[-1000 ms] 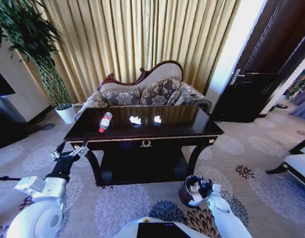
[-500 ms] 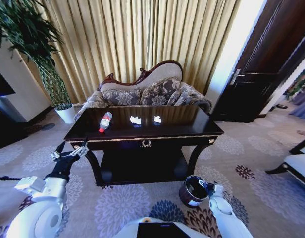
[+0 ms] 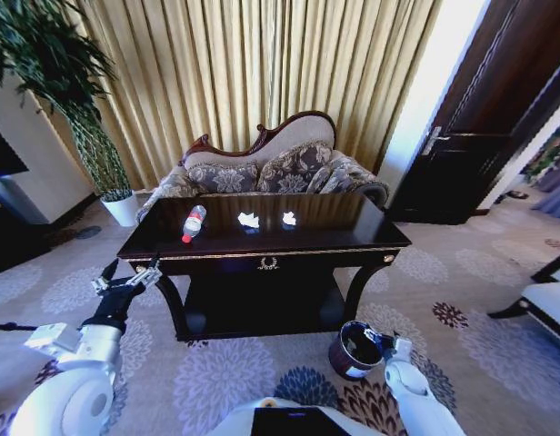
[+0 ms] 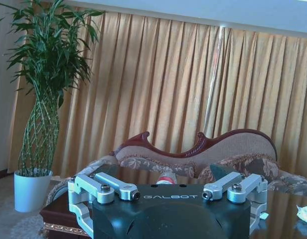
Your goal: Move to the front of the table and place the trash on the table into the trash bin.
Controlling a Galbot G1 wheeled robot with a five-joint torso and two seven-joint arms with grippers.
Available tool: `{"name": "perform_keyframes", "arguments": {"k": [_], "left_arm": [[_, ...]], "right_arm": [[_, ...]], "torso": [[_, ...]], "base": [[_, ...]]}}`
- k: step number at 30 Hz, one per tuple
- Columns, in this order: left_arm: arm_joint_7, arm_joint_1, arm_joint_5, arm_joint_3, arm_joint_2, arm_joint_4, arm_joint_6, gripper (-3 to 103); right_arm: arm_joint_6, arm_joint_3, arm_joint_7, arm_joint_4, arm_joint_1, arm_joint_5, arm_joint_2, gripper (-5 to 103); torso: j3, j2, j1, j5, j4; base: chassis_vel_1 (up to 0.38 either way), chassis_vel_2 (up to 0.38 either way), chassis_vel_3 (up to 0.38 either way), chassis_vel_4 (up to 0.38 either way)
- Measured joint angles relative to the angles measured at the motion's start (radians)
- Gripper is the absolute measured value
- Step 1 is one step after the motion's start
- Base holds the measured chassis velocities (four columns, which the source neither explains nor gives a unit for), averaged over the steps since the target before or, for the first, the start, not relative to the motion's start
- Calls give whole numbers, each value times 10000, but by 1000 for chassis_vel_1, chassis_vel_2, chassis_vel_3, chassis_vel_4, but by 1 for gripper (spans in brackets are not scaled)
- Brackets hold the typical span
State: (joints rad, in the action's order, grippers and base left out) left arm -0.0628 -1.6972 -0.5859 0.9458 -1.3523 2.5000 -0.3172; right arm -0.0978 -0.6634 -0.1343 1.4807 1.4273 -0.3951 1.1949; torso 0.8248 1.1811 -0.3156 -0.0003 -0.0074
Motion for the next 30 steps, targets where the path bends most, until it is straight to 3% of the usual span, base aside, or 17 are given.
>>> {"name": "perform_keyframes", "arguments": {"k": [7, 9, 18, 30], "left_arm": [[7, -4, -146, 178, 106, 0, 3, 100], [15, -26, -154, 184, 98, 0, 12, 100], [40, 10, -151, 89, 104, 0, -15, 100], [57, -3, -137, 85, 101, 0, -126, 100]], "right_arm": [[-36, -447, -8, 2998, 1281, -54, -377, 100], [-408, -617, -12, 4732, 1989, -278, -482, 100], [-1035, -593, -10, 8231, 2819, -1287, -456, 100], [-1162, -515, 4, 9673, 2980, -1204, -716, 100]], "torso": [[0, 1, 1, 3, -1], [0, 0, 0, 1, -3], [-1, 1, 0, 2, 0], [0, 1, 1, 4, -1]], "base": [[0, 0, 0, 0], [0, 0, 0, 0], [0, 0, 0, 0], [0, 0, 0, 0]]}}
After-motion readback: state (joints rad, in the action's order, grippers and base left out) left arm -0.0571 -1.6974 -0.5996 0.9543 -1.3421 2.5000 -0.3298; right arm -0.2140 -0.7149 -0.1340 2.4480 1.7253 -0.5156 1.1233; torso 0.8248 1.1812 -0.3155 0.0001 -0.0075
